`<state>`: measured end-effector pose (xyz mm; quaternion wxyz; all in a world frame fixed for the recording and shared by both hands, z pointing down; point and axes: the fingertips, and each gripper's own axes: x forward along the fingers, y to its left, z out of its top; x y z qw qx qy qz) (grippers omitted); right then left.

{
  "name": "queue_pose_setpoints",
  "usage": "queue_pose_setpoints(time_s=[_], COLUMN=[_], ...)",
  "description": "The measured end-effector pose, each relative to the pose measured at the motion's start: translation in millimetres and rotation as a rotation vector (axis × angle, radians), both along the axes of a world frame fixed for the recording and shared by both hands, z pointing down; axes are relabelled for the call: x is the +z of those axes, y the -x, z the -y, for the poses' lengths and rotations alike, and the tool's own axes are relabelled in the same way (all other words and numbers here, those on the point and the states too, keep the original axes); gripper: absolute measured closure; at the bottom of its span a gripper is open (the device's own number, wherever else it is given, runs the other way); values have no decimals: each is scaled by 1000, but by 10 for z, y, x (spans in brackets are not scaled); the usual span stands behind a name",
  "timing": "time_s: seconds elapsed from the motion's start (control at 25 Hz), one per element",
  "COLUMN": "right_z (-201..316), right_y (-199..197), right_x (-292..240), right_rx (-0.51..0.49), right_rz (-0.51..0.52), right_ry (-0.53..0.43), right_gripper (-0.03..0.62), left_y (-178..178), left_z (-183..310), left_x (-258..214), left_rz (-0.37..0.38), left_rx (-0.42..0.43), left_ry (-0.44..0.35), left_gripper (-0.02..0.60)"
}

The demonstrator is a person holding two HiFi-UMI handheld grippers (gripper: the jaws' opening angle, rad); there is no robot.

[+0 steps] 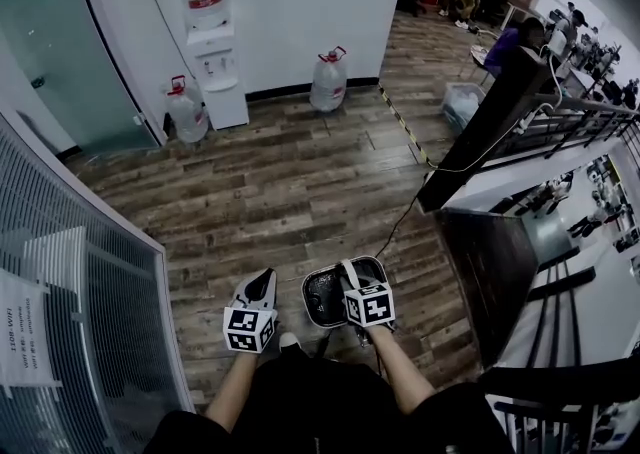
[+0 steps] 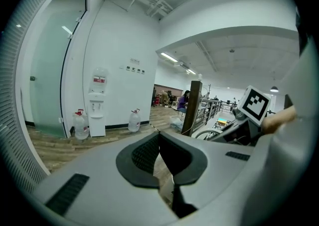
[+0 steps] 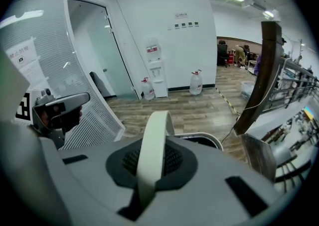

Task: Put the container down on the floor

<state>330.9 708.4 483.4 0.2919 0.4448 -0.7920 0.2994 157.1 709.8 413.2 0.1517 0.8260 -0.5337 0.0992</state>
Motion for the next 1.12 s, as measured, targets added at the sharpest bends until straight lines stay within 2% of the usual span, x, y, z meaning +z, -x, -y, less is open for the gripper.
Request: queue_pose_setpoints(time_s=[0.6,1.12], right_z=[373,469], right_y=[564,868], right_x=[20,-248], right_rx=[61,34], right_rz=[-14,-16], right_ry=[22,-16], right_gripper=[583,583], left_y=[748,1001], left_z=[389,459], left_x=[57,39], left_rz=[37,29], left_rx=[49,45], left_ry=[-6,-7], left_gripper=[568,568])
